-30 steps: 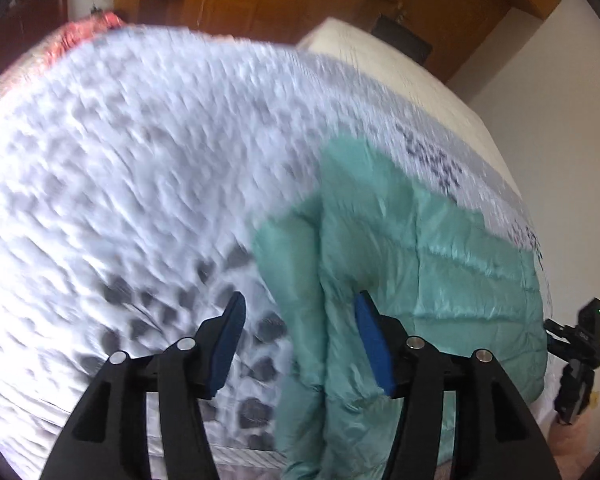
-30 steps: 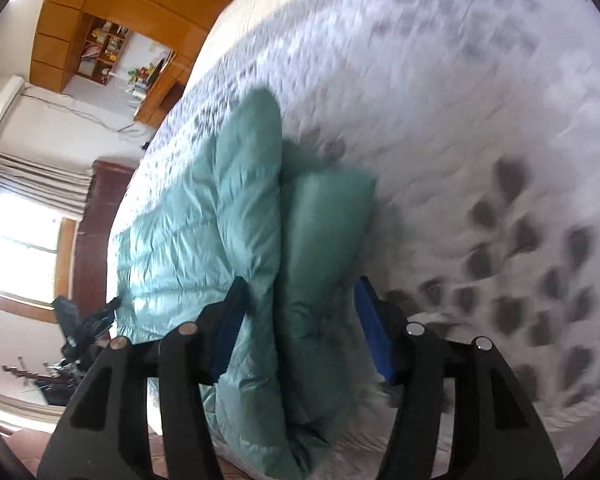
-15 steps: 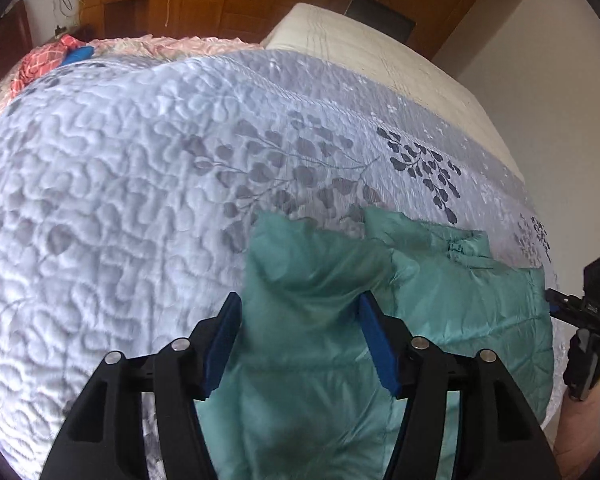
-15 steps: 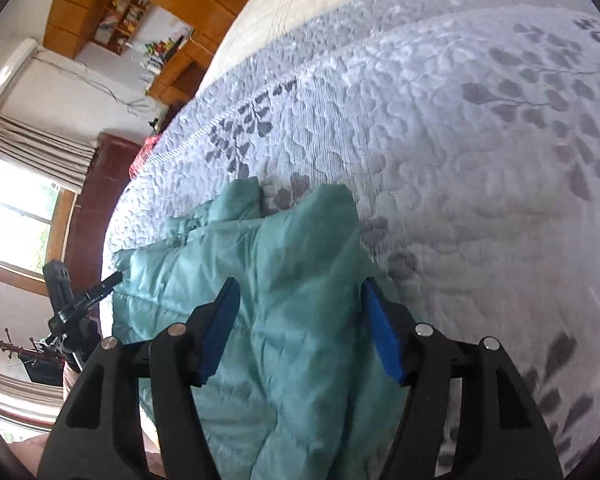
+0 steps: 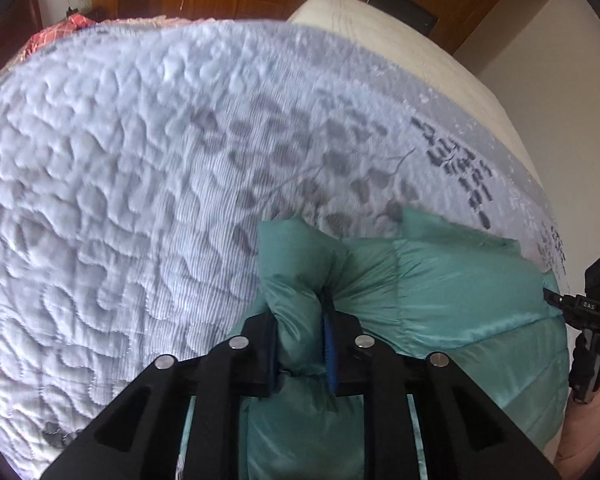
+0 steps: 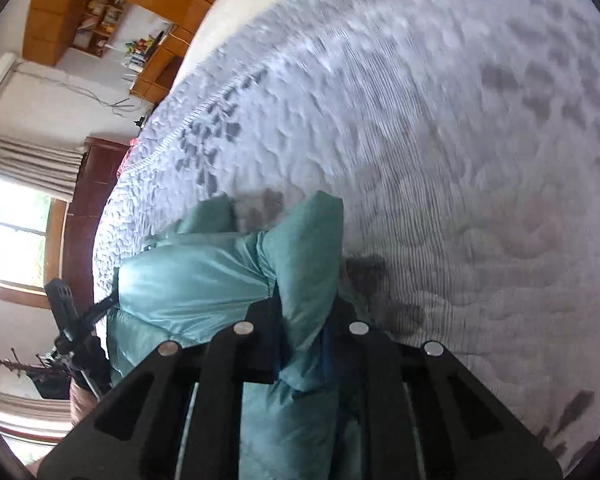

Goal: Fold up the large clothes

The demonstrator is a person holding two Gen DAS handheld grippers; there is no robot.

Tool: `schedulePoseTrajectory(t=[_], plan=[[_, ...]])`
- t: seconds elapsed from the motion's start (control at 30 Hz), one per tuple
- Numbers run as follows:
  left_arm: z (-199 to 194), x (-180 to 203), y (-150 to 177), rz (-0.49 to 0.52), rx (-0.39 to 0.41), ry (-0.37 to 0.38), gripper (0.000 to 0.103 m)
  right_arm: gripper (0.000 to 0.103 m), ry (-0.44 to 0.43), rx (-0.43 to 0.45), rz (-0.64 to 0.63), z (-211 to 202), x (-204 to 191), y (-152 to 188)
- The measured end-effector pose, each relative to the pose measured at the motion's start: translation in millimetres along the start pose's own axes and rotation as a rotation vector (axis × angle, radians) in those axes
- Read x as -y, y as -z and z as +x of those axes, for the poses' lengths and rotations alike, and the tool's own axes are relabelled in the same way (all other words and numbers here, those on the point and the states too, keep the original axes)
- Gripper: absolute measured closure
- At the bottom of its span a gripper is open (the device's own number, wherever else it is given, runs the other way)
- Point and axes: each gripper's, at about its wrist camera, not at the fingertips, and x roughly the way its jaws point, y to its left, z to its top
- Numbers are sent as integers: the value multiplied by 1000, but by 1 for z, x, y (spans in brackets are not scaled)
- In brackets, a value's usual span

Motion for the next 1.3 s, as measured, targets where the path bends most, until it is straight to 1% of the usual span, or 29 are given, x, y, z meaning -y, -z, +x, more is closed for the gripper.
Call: schedulePoseTrajectory(t=[0.13, 0.17, 0.2, 0.23, 0.27, 0.3, 0.37, 0.4, 0.47, 0.53, 0.6, 0.63, 0.7, 0.8, 0.87, 0.93, 1.03, 1.13, 1.23, 1.3], plan=[[4, -5, -1, -34, -13, 17, 80, 89, 3, -5, 8, 2, 2, 0], [2, -5, -1, -40, -15, 14, 75, 89, 9, -1, 2, -1, 0, 1], [-2, -7, -2, -46, -12, 7, 72, 85, 13, 6, -2, -5, -2, 1], [-9, -8, -3, -55, -5, -7, 67, 84, 23, 21, -13, -13, -5, 4], [-17, -9, -4, -64, 5, -16, 63, 81, 36, 31, -20, -19, -8, 6], [-24, -10, -4, -74, 16, -21, 62, 77, 52, 45, -29, -27, -11, 8], [-47, -13, -4, -100, 64, -25, 61, 77, 94, 77, -51, -44, -18, 16], [-58, -13, -3, -103, 87, -39, 61, 77, 109, 89, -62, -53, -22, 20], [-84, -6, 2, -84, 140, -73, 61, 77, 131, 108, -112, -71, -36, 34], [-104, 8, 10, -41, 173, -79, 61, 77, 148, 107, -157, -81, -52, 49], [-117, 25, 22, 9, 185, -76, 61, 77, 155, 99, -210, -88, -70, 71], [-122, 39, 33, 49, 183, -80, 61, 77, 155, 95, -230, -90, -76, 78], [-124, 54, 48, 90, 174, -90, 60, 77, 152, 77, -259, -90, -87, 99], [-112, 74, 75, 124, 121, -88, 60, 77, 155, 49, -264, -84, -94, 121], [-104, 80, 90, 146, 107, -118, 60, 77, 186, 35, -266, -77, -96, 136], [-95, 83, 102, 159, 88, -132, 60, 77, 204, 16, -268, -68, -95, 148], [-79, 79, 116, 171, 54, -164, 60, 77, 242, -14, -252, -51, -86, 156], [-62, 71, 122, 163, 19, -161, 60, 79, 236, -40, -225, -37, -75, 157], [-68, 72, 122, 165, 23, -158, 60, 78, 221, -22, -221, -44, -76, 157], [-78, 68, 120, 152, 40, -151, 57, 77, 222, 5, -229, -56, -78, 158]])
